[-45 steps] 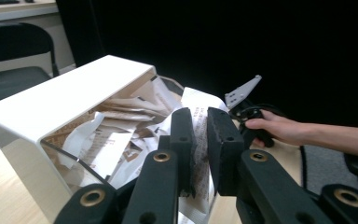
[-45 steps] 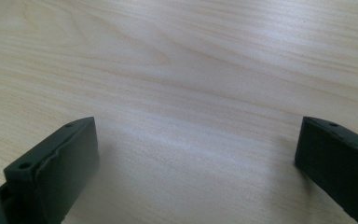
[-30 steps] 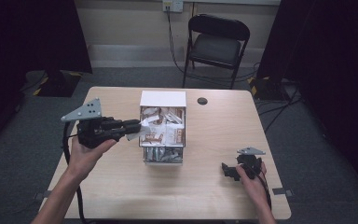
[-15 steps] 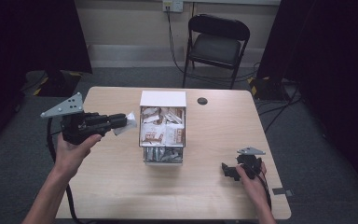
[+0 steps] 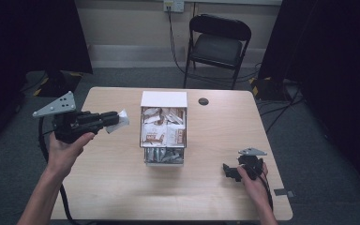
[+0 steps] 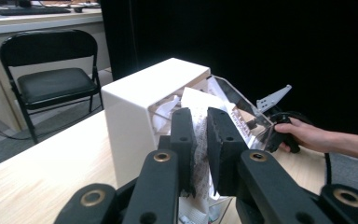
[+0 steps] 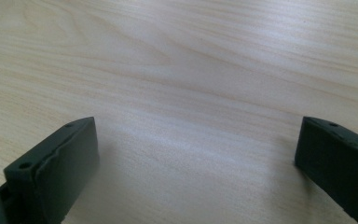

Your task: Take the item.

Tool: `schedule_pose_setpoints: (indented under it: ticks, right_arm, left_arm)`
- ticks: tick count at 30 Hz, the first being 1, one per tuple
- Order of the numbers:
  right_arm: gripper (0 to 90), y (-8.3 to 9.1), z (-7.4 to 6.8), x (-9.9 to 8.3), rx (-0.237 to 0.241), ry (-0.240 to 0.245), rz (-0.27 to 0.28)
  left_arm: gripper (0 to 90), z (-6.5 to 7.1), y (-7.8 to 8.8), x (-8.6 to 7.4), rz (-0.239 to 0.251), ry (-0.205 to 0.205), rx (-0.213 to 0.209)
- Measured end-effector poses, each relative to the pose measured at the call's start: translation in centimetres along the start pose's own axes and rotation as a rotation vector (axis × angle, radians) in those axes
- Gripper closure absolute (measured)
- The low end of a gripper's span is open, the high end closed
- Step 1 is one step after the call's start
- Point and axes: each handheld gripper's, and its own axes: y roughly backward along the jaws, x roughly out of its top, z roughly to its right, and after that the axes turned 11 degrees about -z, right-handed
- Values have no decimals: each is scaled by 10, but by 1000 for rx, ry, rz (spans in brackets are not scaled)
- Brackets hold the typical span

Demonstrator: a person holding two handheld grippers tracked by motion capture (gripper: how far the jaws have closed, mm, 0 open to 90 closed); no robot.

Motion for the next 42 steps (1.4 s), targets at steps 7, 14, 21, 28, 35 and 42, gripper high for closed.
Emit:
schedule_pose_setpoints:
  ticks: [7, 14, 21, 28, 35, 42]
  right_arm:
    - [0, 0, 0, 0, 1, 0, 0]
    - [0, 0, 0, 0, 1, 0, 0]
    - [0, 0, 0, 0, 1, 1, 0]
    - [0, 0, 0, 0, 3, 2, 0]
    - [0, 0, 0, 0, 4, 0, -1]
    - [0, 0, 0, 0, 4, 3, 1]
  left_arm:
    - [818, -7, 8, -8, -16, 22, 25]
    - [818, -15, 11, -16, -24, 44, 41]
    - [819, -22, 9, -25, -47, 66, 63]
    - [819, -29, 5, -32, -60, 89, 70]
    - [820, -37, -8, -44, -99, 107, 71]
    - [821, -43, -23, -55, -142, 121, 74]
